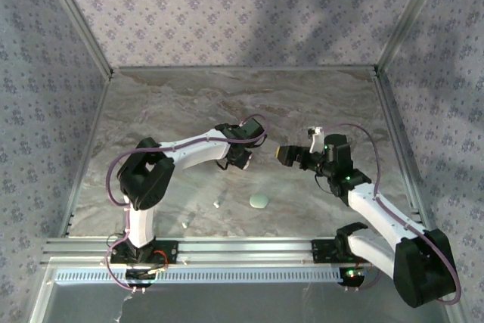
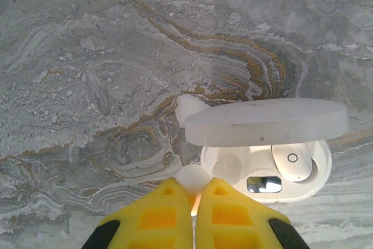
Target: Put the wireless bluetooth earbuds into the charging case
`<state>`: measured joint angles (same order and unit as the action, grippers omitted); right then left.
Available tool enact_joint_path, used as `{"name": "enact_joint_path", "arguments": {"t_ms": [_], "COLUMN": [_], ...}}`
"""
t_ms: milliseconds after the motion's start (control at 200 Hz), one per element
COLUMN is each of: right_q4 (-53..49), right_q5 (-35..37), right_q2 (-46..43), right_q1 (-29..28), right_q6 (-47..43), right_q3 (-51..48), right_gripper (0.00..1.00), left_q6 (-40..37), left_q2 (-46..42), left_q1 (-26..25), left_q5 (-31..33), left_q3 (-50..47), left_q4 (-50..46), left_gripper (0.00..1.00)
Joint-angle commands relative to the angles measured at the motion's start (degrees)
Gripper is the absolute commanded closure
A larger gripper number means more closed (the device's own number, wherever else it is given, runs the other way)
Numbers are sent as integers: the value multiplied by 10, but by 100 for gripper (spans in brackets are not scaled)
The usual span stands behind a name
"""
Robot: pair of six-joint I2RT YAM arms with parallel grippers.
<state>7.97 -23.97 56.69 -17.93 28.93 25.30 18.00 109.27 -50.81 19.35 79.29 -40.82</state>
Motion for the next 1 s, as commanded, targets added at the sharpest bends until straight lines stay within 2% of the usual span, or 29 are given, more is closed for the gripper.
{"name": "enact_joint_path", "arguments": {"t_ms": [0,994], "right_q4": [11,11], "right_q5": [0,-5], "right_q2": [4,4], "right_q1": [4,4], "right_q6": [4,3], "right_q3": [-5,-4], "right_gripper": [0,0], "left_q6": [-4,3], "left_q2": [15,43], "left_q1": [-3,-6], "left_q5": [6,-19], "left_q3": [21,24], "left_q4": [-16,-15], "left_gripper": [93,91]}}
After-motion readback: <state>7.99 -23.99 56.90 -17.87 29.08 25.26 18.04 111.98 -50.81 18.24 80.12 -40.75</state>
